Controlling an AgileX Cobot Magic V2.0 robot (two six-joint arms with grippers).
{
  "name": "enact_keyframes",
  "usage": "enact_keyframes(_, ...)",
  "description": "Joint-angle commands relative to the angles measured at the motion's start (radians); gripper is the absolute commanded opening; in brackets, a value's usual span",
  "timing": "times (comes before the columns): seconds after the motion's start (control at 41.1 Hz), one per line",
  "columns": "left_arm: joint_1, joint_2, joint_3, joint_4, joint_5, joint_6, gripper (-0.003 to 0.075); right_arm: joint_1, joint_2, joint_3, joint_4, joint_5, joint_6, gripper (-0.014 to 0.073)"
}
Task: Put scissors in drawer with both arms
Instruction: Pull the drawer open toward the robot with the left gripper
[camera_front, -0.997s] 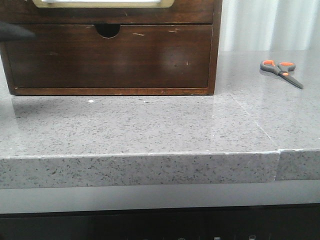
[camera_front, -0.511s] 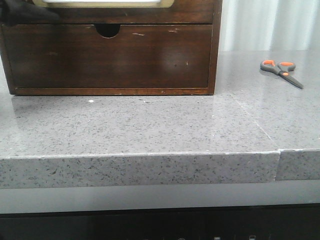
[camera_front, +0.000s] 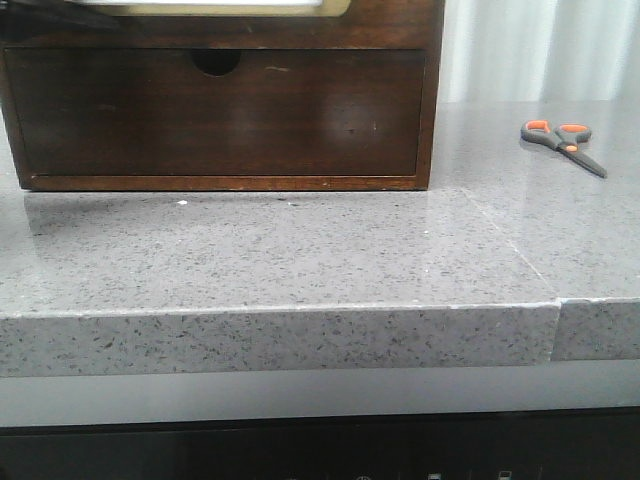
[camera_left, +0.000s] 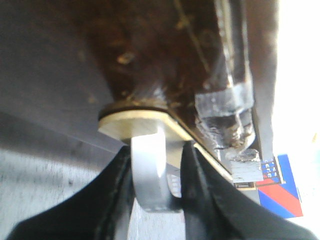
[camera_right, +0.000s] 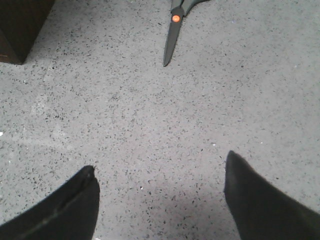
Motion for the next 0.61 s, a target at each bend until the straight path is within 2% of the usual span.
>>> enact_keyframes(0.0,0.000,-0.101,0.027,-0.059,0.096,0.048,0.0118,-0.006,-0.003,-0.034,-0.011,-0.067,-0.008,0.0549)
enact_keyframes(0.268,0.000,-0.323,0.232,-0.059,0.143,0.048,0.0118,-0.006,-0.003,-0.034,-0.011,-0.067,-0.008,0.0549)
enact_keyframes(0.438,0.000,-0.415,0.289,-0.059,0.121,0.048,0.0123,-0.006,-0.003,-0.034,-0.011,-0.067,-0.008,0.0549)
enact_keyframes(0.487,0.000,-0.421,0.291,-0.057,0.106,0.048,0.0143,-0.006,-0.003,-0.034,-0.011,-0.067,-0.008,0.0549)
enact_keyframes(0.584,0.000,-0.418,0.291,-0.053,0.092,0.048,0.0272,-0.006,-0.003,-0.034,-0.011,-0.067,-0.008,0.0549)
